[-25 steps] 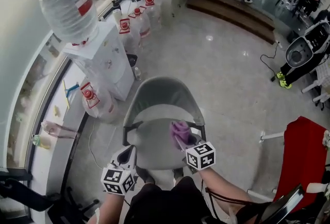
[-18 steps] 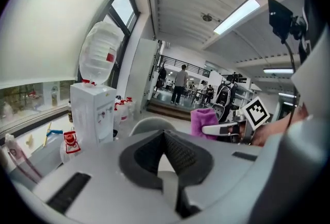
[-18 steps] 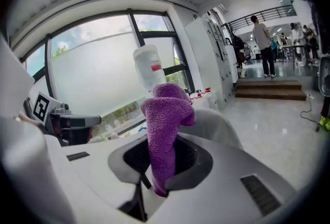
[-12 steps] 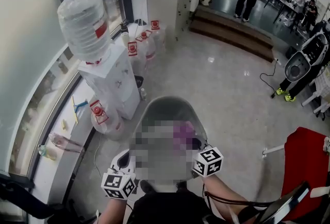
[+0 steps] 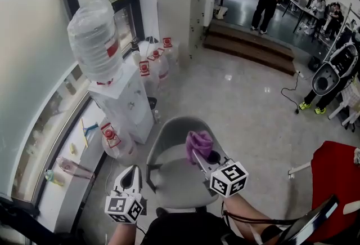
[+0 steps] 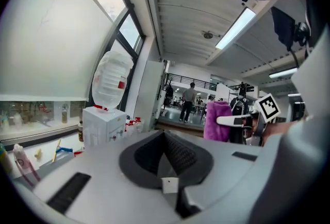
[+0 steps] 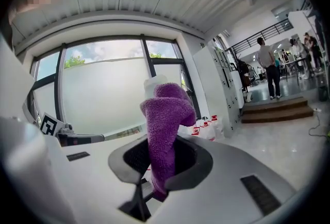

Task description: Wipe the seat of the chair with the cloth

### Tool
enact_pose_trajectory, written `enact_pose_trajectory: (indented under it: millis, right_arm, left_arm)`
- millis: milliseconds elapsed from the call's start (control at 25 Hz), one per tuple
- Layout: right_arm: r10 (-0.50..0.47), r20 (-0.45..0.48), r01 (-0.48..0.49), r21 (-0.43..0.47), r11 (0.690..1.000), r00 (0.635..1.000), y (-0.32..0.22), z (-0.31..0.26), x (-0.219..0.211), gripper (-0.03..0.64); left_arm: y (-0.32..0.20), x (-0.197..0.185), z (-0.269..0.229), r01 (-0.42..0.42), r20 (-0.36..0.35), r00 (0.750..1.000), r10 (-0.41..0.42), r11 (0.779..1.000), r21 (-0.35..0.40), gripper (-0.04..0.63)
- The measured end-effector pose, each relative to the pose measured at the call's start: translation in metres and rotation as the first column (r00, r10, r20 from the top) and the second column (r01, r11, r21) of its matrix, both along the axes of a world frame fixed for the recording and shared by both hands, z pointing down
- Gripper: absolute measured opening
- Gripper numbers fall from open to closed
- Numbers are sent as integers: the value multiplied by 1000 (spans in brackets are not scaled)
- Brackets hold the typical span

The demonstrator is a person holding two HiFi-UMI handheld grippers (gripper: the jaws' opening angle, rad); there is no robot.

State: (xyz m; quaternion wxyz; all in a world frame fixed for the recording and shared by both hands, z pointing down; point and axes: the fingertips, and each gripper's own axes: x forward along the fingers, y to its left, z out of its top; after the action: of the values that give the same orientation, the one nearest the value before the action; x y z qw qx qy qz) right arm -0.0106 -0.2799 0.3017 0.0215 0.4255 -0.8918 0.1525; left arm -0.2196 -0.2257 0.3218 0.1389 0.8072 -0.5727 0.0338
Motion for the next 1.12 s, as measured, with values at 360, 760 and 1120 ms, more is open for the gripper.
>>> enact_pose_trajectory:
  millis: [360, 760, 1120]
  right_arm:
    - [-26, -7, 27, 106, 994, 1000, 18, -45, 0, 71]
    - [-7, -14, 9, 113, 994, 1000, 28, -52, 15, 67]
    - [-2, -14, 3, 118, 993, 1000, 27, -55, 24, 66]
  left_arm:
    - [7, -10, -40, 42, -32, 999, -40, 997, 72, 6]
    - [11, 12, -55, 1, -13, 1000, 0, 995, 103, 5]
    - [10, 17, -54, 12, -26, 1000, -9, 995, 99, 6]
